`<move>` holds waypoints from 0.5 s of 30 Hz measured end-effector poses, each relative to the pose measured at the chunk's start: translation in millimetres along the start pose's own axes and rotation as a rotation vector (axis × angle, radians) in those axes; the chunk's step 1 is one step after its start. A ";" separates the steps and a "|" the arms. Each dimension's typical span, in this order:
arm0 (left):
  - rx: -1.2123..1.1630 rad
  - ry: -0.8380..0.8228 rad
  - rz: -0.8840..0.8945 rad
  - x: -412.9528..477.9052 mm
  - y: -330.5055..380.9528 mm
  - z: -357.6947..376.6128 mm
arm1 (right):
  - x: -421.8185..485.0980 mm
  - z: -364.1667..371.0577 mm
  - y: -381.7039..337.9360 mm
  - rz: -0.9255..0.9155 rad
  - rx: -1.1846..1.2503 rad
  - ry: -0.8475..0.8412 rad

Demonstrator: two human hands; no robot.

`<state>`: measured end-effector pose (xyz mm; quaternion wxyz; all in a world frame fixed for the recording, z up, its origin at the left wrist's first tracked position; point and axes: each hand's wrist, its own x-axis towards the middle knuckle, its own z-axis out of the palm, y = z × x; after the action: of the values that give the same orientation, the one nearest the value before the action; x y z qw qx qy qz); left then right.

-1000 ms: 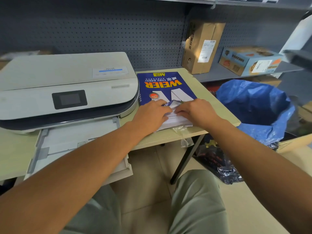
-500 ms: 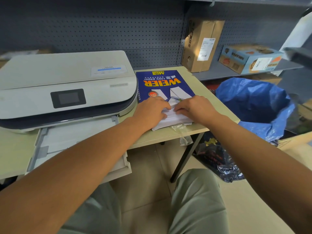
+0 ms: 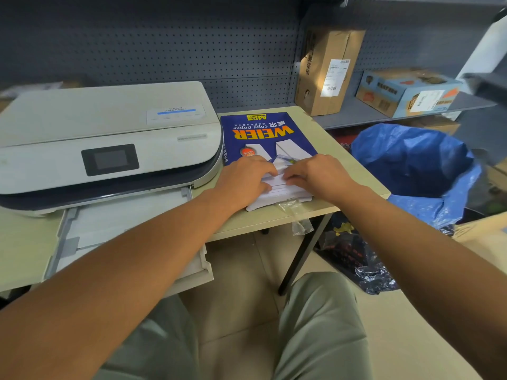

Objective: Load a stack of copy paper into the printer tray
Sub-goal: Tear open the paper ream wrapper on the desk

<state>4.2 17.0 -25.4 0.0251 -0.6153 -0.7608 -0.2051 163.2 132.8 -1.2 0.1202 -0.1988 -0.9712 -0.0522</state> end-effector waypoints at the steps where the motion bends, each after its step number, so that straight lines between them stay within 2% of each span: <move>1: 0.003 0.003 -0.002 0.2 0.4 -0.5 | 0.4 0.1 0.6 -0.004 0.004 -0.001; 15: 0.047 0.043 -0.011 -0.4 2.8 2.0 | -0.3 0.0 1.2 -0.028 -0.015 -0.001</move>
<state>7.4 17.8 -26.6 0.0549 -0.6056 -0.7682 -0.2005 164.0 133.8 -1.2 0.1172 -0.1862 -0.9736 -0.0612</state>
